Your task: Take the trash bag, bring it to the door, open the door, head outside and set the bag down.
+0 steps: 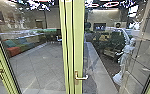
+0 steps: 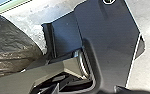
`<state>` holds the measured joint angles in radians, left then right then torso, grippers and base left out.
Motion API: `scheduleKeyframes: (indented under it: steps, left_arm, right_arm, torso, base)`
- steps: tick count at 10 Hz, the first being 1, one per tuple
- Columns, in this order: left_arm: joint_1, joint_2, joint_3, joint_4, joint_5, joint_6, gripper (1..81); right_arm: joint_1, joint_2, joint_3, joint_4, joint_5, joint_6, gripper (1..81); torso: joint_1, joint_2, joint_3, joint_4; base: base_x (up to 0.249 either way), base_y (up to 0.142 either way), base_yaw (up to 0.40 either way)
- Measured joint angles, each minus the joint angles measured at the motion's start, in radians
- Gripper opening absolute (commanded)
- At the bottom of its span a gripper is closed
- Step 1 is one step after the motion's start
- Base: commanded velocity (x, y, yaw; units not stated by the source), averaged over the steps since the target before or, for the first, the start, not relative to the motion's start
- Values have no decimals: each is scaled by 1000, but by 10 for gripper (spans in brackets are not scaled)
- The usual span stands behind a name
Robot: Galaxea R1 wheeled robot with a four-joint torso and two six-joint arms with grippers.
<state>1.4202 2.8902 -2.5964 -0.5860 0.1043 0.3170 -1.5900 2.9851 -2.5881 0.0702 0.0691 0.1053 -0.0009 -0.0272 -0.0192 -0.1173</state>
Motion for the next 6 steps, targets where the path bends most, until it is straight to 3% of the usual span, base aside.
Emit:
scheduleKeyframes:
  steps: [6]
  left_arm:
    - [-4, 0, -1, 0, -1, 0, 10]
  right_arm:
    - [-2, 0, 0, 0, -2, 0, 811]
  torso:
    - [0, 0, 0, 0]
  base:
    - [0, 0, 0]
